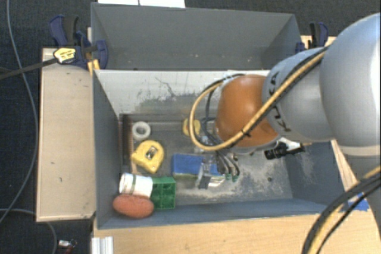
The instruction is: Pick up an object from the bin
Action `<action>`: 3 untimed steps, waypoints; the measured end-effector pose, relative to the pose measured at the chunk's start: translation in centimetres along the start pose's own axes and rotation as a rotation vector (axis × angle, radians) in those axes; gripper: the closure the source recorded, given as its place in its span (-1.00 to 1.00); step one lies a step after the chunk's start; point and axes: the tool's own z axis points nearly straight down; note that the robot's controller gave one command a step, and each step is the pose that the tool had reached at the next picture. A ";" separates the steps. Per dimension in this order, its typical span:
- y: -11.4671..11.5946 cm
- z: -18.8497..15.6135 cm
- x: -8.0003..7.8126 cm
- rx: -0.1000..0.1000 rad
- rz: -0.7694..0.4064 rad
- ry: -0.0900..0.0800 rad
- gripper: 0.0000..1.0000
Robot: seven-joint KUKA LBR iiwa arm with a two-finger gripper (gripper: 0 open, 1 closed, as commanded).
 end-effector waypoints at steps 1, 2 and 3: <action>0.0 0.0 0.0 0.000 0.005 0.000 1.00; 0.0 0.0 0.0 0.000 0.009 0.000 1.00; 0.0 0.0 0.0 0.000 0.010 0.000 1.00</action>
Offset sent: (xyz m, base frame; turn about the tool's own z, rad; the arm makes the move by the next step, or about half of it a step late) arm 0.0000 0.0000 0.0000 0.0000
